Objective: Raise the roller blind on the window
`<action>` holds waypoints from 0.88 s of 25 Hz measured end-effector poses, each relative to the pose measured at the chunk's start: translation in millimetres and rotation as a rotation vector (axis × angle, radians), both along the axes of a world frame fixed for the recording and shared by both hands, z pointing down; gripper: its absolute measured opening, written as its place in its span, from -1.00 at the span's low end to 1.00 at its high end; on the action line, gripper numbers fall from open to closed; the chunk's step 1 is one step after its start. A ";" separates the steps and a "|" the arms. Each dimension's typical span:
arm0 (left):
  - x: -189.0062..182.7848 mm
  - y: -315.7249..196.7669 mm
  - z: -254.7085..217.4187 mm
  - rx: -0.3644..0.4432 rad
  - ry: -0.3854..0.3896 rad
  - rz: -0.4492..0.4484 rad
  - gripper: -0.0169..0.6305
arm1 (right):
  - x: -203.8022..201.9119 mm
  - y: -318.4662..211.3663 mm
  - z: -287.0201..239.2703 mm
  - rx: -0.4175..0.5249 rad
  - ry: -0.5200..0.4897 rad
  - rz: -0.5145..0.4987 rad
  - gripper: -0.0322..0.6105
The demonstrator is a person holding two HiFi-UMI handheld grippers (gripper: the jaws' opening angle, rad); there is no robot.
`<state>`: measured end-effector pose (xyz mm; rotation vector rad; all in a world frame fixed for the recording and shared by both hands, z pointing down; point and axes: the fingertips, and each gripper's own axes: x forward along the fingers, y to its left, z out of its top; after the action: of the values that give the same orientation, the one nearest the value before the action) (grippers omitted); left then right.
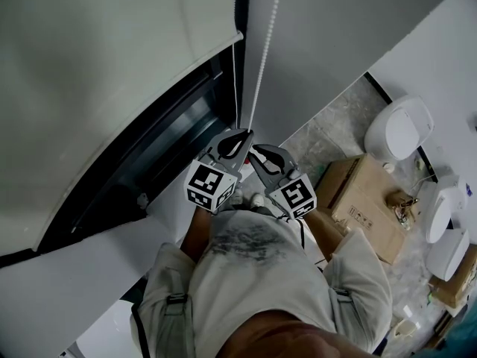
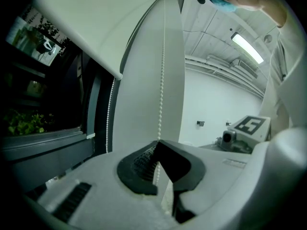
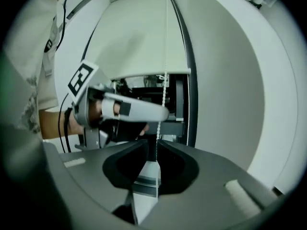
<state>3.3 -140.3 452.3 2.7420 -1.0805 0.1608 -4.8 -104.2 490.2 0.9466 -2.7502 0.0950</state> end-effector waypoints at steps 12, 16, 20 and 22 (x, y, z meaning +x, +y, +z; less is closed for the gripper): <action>1.9 1.3 -0.5 0.000 0.005 0.010 -0.91 | 4.7 -8.5 -136.1 0.196 -0.142 0.001 -0.58; 4.2 2.3 -0.3 0.000 0.005 0.015 -0.91 | -1.8 -22.6 -155.4 0.230 -0.144 0.001 -0.56; 6.7 2.8 -0.5 -0.001 0.006 0.019 -0.91 | -5.2 -33.6 -167.9 0.227 -0.142 0.002 -0.55; 7.4 2.5 -0.1 -0.001 0.009 0.020 -0.91 | -5.8 -37.8 -177.3 0.246 -0.154 0.006 -0.58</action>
<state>10.8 -137.8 452.2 2.7509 -1.0504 0.1523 -10.6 -142.0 312.8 1.0486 -2.9504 -0.1819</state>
